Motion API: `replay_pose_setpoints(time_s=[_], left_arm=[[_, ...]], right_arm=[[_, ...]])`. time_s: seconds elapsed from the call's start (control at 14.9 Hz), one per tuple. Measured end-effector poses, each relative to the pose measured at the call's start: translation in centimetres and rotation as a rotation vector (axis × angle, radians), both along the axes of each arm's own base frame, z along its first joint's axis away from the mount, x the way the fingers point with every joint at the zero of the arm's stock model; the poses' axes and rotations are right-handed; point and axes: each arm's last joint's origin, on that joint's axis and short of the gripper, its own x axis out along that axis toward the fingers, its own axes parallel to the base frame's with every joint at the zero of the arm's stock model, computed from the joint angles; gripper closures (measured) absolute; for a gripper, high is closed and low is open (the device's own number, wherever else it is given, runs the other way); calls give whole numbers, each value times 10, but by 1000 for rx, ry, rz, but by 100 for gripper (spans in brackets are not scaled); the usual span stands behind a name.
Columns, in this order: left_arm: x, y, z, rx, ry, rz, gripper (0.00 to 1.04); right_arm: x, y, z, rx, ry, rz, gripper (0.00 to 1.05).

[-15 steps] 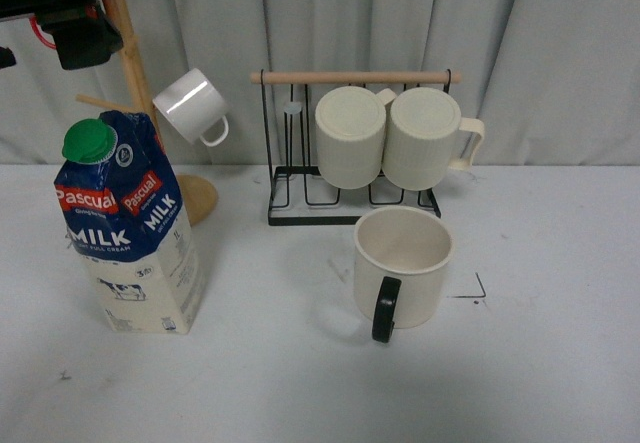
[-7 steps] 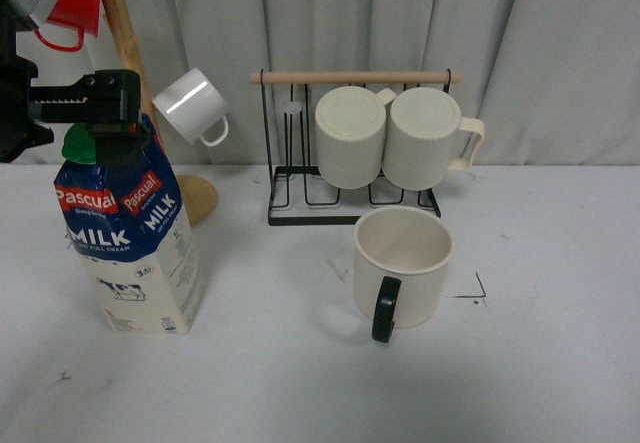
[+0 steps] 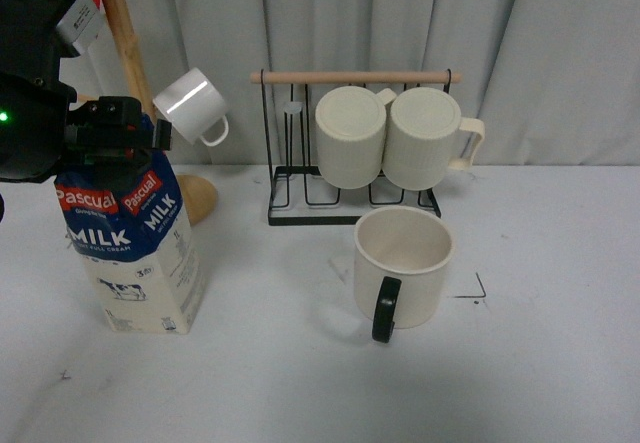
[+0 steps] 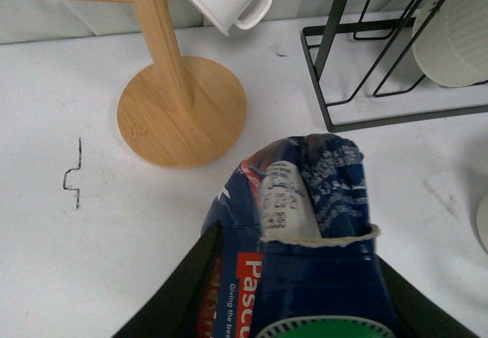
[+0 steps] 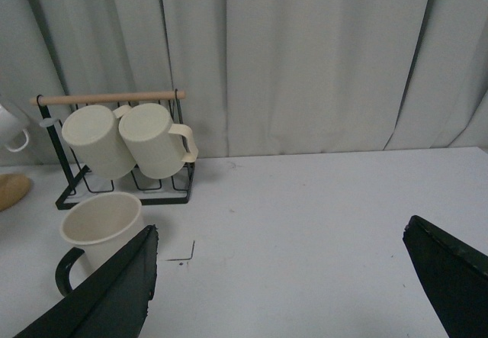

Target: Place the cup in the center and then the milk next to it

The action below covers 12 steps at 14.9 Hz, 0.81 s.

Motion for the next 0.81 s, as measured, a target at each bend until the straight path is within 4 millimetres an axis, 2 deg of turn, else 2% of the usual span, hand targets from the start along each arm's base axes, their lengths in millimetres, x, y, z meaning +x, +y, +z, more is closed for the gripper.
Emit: replay_pose_setpoints(time_s=[0.13, 0.34, 0.67, 0.81], left_arm=[[1, -4, 4, 10, 5, 2, 82], [-3, -16, 11, 31, 10, -13, 84], [-2, -67, 43, 29, -114, -90, 84], [2, -85, 42, 24, -133, -86, 84]], right_arm=[[0, 0, 0, 0, 0, 0, 6], [0, 0, 0, 0, 0, 0, 6], [0, 0, 0, 0, 0, 0, 6], [0, 0, 0, 0, 0, 0, 6]])
